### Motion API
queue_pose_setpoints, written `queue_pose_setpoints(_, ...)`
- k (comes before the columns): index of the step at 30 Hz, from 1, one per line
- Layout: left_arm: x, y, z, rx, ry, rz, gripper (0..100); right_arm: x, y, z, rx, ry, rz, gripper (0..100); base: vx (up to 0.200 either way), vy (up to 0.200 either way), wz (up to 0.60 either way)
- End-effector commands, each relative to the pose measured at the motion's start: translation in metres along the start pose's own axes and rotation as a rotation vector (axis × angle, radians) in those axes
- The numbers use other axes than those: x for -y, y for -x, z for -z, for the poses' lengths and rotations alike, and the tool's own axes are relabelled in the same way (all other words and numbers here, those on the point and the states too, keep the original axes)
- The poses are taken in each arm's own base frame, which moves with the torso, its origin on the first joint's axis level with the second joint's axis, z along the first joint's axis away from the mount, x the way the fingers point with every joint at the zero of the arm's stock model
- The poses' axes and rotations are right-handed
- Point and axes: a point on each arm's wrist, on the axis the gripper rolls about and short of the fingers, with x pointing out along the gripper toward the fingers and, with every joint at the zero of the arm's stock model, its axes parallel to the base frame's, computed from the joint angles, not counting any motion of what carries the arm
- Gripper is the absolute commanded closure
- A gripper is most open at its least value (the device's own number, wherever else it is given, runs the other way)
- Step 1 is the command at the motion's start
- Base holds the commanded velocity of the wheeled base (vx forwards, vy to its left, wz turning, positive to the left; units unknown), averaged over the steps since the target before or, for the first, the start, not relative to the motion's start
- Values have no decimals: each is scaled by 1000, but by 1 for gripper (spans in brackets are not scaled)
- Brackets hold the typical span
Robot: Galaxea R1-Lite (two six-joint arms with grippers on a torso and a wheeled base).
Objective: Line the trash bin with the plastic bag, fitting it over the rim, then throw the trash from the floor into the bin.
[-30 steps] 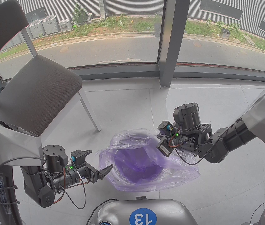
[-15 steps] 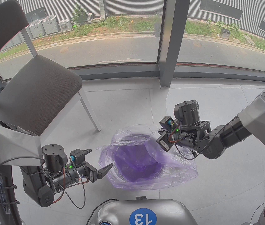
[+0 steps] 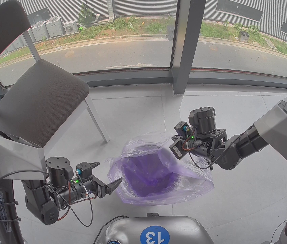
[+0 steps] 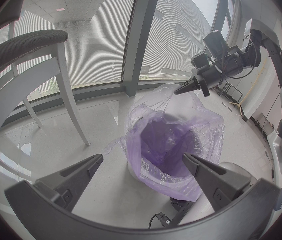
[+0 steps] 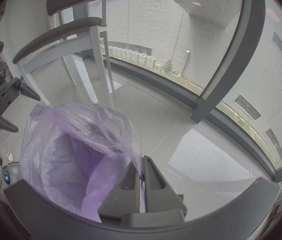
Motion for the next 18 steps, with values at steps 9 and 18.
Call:
queue_pose_setpoints(9,-3,0,-4,27,-5,-12,0,12,-20,-8,41,-34,39,100,0,0,0)
queue_pose_setpoints(18,-7,-1,-2,25,0,-24,0,9,-37,-15,64,-84,84,100,0,0,0)
